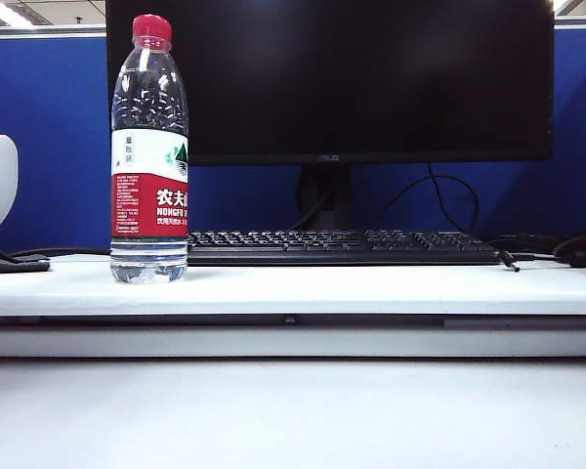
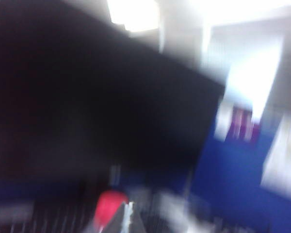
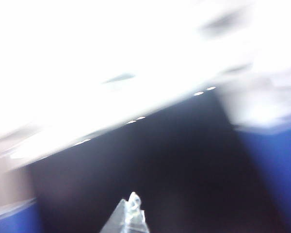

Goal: Unscrew the cap from the plastic bottle on the table.

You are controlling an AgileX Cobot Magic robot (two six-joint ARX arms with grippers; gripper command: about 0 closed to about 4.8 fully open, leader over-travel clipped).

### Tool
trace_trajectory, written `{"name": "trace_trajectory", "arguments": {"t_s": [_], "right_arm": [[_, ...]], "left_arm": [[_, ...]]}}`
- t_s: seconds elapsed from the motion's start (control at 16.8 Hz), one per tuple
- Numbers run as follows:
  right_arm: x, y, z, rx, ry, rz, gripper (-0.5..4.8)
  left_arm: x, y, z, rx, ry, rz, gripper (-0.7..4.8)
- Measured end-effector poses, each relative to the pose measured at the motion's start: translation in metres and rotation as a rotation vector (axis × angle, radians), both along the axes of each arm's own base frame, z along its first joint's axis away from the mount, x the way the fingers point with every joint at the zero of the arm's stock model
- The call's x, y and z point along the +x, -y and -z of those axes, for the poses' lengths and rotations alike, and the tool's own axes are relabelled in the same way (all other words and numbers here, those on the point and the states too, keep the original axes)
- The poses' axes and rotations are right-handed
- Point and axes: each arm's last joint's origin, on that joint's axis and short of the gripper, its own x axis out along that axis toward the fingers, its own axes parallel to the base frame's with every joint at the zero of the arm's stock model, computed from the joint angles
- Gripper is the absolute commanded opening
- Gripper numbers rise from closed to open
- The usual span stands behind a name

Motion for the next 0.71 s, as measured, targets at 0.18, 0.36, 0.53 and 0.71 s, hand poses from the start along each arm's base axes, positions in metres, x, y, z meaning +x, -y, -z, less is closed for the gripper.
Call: {"name": "trace_trajectory", "arguments": {"t_s": [0.18, 0.36, 0.53, 0.71], "right_arm": [[0.028, -0.012, -0.043, -0.217, -0.027, -0.310, 0.77], [0.055, -0.027, -0.055, -0.230, -0.205, -0.612, 1.63], [0.069, -0.045, -0.044, -0.211, -0.290, -0.690, 2.27], [0.076, -0.057, -0.036, -0.210, -0.360, -0.739, 2.30]], "left_arm": [[0.045, 0.004, 0.031, 0.142, -0.184, 0.013, 1.54], [0.080, 0.009, 0.064, 0.244, -0.289, 0.024, 2.52], [0.094, 0.017, 0.084, 0.292, -0.322, 0.143, 3.50], [0.093, 0.030, 0.085, 0.388, -0.225, 0.212, 3.50]]}}
